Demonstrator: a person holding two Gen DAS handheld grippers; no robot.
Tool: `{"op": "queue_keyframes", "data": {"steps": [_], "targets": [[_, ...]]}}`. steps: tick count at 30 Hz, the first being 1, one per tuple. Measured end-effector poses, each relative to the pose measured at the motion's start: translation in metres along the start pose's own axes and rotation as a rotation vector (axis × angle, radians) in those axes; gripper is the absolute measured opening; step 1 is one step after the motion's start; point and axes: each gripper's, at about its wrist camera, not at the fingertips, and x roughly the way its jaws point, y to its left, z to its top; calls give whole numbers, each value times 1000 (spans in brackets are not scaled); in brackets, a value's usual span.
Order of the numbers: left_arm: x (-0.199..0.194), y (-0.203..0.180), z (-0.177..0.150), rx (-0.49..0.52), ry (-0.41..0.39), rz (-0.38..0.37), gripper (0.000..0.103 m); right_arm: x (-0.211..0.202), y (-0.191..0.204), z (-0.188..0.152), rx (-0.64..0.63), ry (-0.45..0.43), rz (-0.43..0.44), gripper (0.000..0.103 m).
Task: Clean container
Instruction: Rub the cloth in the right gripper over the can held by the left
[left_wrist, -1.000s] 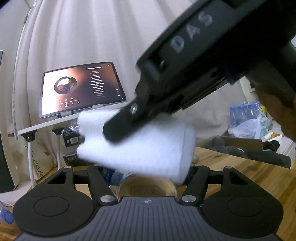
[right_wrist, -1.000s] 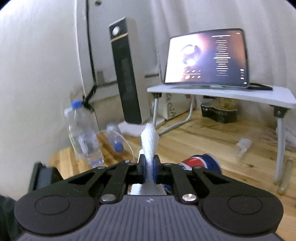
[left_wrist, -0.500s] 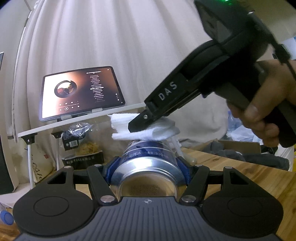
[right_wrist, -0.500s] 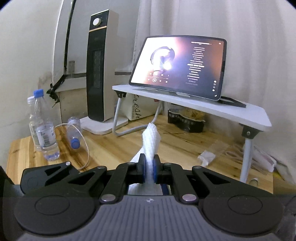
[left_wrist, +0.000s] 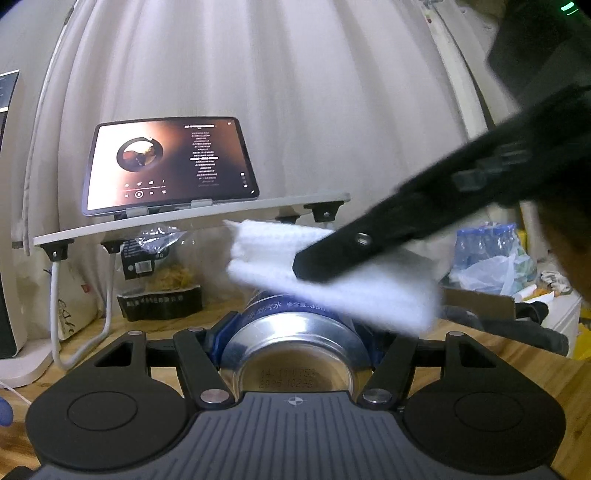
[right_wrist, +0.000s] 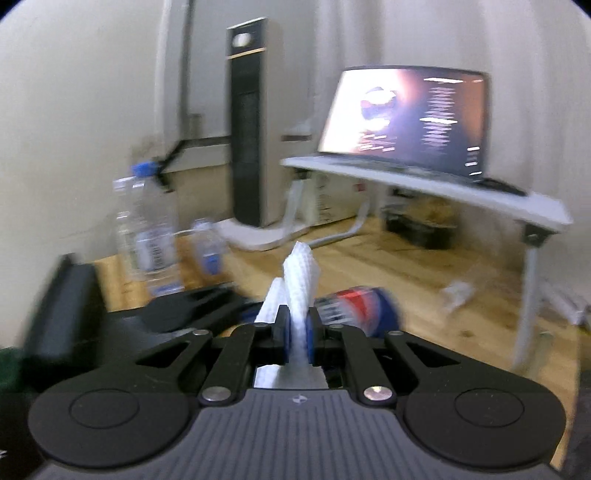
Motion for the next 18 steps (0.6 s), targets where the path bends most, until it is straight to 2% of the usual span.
{"op": "queue_keyframes", "data": {"steps": [5, 8, 14, 18], "targets": [[-2, 0, 0, -3, -10, 4, 67, 12, -31, 3, 50, -22, -98, 12], [-3, -1, 0, 3, -16, 6, 67, 16, -35, 0, 48, -11, -121, 12], [-2, 2, 0, -10, -9, 4, 67, 1, -5, -14, 20, 12, -27, 12], [-2, 1, 0, -10, -8, -3, 67, -16, 2, -18, 58, 15, 33, 12]]}}
